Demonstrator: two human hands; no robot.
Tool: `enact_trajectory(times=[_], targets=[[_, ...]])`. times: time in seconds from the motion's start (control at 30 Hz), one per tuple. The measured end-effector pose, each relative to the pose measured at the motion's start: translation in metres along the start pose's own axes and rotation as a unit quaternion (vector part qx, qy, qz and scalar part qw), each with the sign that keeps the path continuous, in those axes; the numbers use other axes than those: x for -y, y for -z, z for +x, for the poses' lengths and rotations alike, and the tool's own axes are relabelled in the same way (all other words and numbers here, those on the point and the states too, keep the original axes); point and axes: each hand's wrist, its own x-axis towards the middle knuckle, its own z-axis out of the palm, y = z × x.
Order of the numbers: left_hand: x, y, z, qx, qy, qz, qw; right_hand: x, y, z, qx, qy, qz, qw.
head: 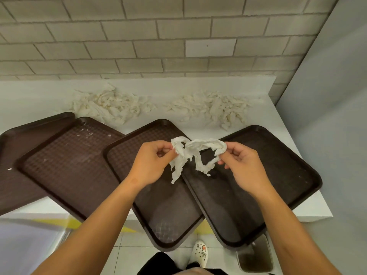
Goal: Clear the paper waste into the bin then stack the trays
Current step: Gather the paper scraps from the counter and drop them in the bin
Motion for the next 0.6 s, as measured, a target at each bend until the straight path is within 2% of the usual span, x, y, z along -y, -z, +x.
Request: enact_trajectory(times=[0.4, 0.6], targets=[[0.001, 0.0, -0.086, 0.02, -0.003, -0.07, 0.997, -0.009, -0.017, -0.084, -0.025, -0.015, -0.018, 0.999], [-0.009, -0.019, -0.12, 0.046, -0.015, -0.068, 0.996, -0.011, -0.004, -0.126, -0.053, -0.011, -0.011, 0.998]])
